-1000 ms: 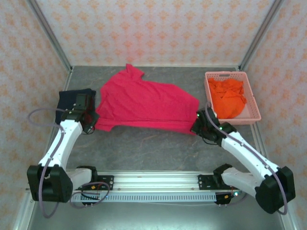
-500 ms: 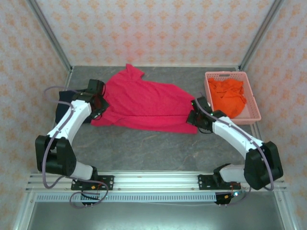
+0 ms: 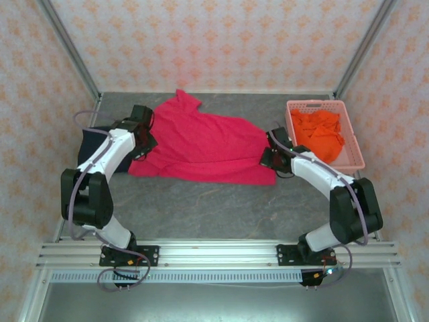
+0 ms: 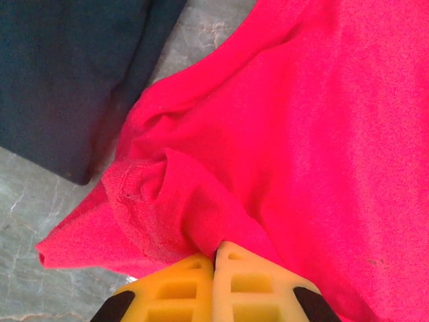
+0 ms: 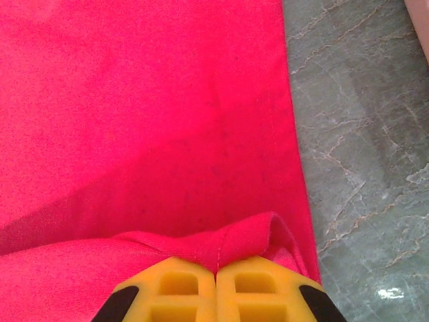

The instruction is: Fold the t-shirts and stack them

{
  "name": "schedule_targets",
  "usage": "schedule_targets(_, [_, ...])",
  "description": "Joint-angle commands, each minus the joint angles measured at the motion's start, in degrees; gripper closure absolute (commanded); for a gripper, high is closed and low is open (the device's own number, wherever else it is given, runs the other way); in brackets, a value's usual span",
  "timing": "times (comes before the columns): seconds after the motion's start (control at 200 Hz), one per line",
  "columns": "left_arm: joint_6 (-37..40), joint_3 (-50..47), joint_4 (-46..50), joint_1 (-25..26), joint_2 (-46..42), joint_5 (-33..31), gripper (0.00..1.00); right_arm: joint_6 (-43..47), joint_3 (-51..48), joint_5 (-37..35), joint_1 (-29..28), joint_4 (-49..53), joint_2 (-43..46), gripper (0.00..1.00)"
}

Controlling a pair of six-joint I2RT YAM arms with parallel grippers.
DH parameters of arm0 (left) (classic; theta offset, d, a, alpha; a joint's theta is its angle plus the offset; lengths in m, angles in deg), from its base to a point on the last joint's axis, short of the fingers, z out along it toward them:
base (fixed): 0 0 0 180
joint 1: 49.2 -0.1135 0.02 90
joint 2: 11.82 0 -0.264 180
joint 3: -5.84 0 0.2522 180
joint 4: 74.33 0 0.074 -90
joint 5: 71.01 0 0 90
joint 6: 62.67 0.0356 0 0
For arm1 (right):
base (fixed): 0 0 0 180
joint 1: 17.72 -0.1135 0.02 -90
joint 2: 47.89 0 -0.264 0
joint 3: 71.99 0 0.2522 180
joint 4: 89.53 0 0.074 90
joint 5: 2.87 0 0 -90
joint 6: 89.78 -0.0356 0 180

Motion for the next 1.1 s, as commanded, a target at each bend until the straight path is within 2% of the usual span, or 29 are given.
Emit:
schedule_targets(0.0, [2.0, 3.3, -0.2, 0.5, 1.7, -1.4, 1.0, 1.4, 1.7, -0.5, 1.4, -0.7, -1.1, 1.0])
schedule_targets(0.19, [3.6, 6.8, 0.5, 1.6, 5.3, -0.6, 1.0, 1.9, 2.3, 0.0, 1.9, -1.1, -3.9, 1.0])
schedule_targets(0.445, [4.2, 10.7, 1.5, 3.1, 7.6, -1.8, 1.0, 1.3, 2.3, -3.6, 2.0, -0.8, -4.9, 1.0])
schedule_targets(0.685, [6.5, 16.3, 3.6, 3.8, 12.0, -1.0, 1.0, 0.9, 1.9, -2.5, 2.5, -1.7, -6.3, 1.0])
schedule_targets(1.096, [9.0, 19.1, 3.6, 3.9, 19.0, -1.7, 1.0, 0.1, 2.3, -3.5, 2.8, -3.8, -10.6, 1.0])
